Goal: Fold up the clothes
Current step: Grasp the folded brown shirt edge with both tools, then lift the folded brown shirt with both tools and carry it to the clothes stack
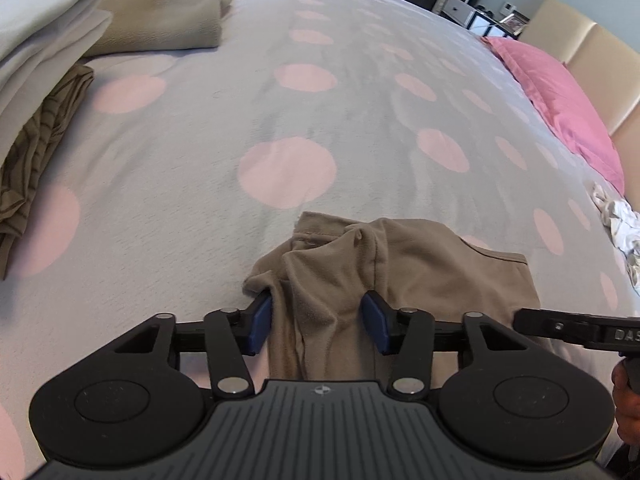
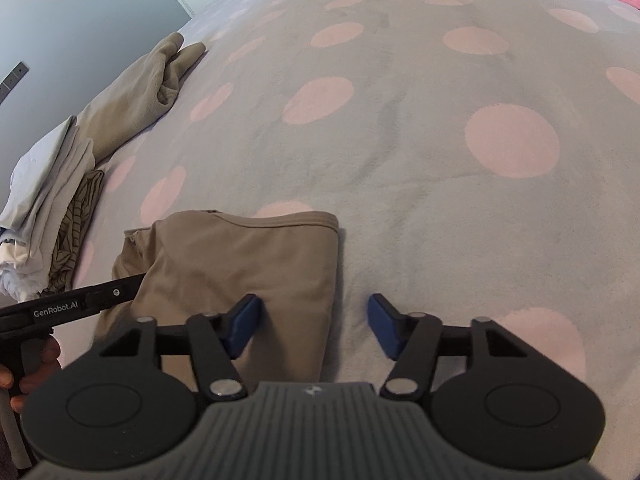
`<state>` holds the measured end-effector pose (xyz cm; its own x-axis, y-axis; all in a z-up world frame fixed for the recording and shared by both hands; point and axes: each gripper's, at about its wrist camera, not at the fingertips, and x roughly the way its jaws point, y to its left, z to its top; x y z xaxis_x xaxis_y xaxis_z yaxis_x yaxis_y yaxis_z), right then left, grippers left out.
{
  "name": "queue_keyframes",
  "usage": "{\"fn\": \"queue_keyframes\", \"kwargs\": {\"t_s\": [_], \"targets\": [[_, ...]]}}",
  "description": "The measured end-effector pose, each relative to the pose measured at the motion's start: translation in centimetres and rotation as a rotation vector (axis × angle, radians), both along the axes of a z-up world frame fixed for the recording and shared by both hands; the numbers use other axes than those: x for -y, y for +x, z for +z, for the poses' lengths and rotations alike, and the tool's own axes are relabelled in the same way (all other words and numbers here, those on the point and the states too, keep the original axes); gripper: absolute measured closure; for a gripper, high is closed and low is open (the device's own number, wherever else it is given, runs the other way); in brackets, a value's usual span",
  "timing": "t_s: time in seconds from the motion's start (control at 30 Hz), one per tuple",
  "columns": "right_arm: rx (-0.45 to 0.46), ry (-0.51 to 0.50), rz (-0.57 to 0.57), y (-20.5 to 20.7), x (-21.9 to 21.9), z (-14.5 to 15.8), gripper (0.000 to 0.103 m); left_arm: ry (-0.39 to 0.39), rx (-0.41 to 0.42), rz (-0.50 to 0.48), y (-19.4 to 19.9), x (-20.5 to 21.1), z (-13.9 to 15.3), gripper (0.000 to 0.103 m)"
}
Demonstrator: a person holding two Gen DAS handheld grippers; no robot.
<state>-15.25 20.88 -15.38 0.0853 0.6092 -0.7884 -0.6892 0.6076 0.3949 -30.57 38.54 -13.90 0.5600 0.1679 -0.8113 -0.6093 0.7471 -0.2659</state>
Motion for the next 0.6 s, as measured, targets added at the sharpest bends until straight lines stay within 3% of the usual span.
{"fn": "queue_keyframes", "kwargs": {"t_s": [0.27,0.4,0.6], "targets": [[0.066,0.005,0.052,-1.3,-0.8,0.5,0.085,0.055,0.000,-0.042,0.2,1.1,0.4,0.085],[0.131,0.024,0.074,-2.1,-0.8,1.6,0.088,0.101,0.008,-0.046,-0.1,1.7,1.4,0.092],[0.235,0.090,0.094,-3.4,-0.2,4.6,0.089,0.178,0.068,-0.024,-1.1,2.7,3.9,0.093]]}}
